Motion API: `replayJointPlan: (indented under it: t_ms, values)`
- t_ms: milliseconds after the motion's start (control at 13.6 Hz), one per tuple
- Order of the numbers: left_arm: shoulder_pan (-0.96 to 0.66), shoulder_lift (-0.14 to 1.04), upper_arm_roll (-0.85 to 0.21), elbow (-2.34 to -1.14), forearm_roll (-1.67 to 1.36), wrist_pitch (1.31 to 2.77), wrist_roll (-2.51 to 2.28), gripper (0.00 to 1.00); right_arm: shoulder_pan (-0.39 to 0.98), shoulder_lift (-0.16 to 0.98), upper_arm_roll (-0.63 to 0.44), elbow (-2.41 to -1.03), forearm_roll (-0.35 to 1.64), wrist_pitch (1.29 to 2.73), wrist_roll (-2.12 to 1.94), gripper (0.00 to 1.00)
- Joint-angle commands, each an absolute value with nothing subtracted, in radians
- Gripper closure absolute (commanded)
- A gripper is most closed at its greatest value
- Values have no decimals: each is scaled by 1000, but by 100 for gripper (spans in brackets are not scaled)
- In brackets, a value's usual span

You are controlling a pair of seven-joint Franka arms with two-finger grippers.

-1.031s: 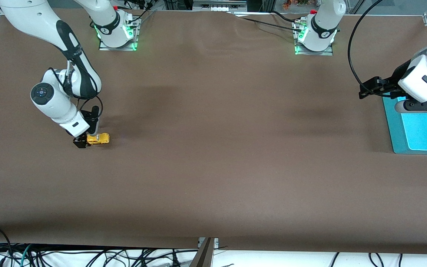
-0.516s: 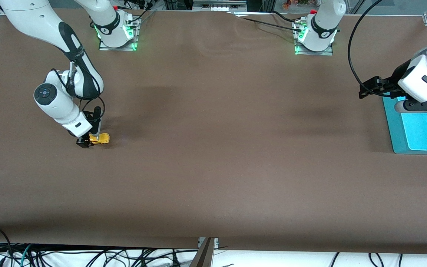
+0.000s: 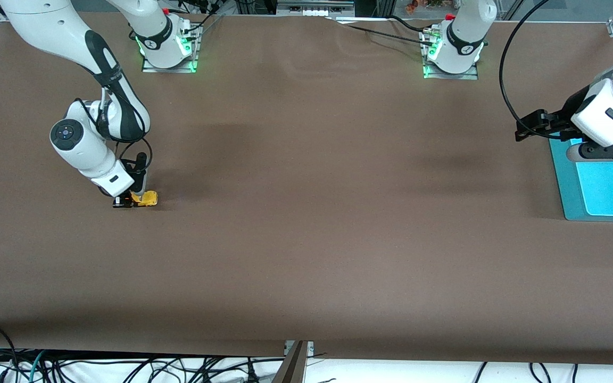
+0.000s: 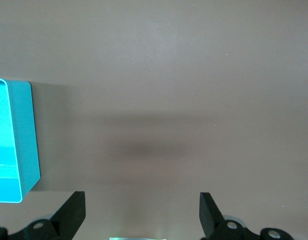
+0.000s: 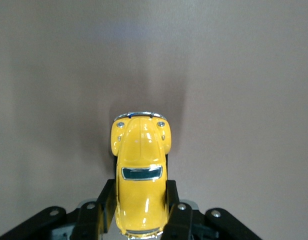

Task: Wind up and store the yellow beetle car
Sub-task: 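Close the right gripper on the yellow car's body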

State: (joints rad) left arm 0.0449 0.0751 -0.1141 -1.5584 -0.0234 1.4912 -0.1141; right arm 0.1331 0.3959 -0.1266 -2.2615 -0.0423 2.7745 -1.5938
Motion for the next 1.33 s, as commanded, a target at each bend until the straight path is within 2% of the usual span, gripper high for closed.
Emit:
replayJointPlan:
  t_ms: [0, 295, 663, 1252]
  values:
    - [43, 87, -118, -1525, 5, 1466, -114, 0, 127, 362, -106, -2267, -26, 2747, -1605, 86]
    - [43, 87, -118, -1525, 5, 1466, -114, 0, 130, 357, -72, -2269, -25, 2732, -1531, 86]
    - [43, 87, -118, -1525, 5, 1466, -114, 0, 117, 434, -78, -2269, -21, 2746, -1539, 86]
    - [43, 87, -118, -1525, 5, 1465, -114, 0, -118, 460, -77, -2237, -28, 2786, -1801, 84]
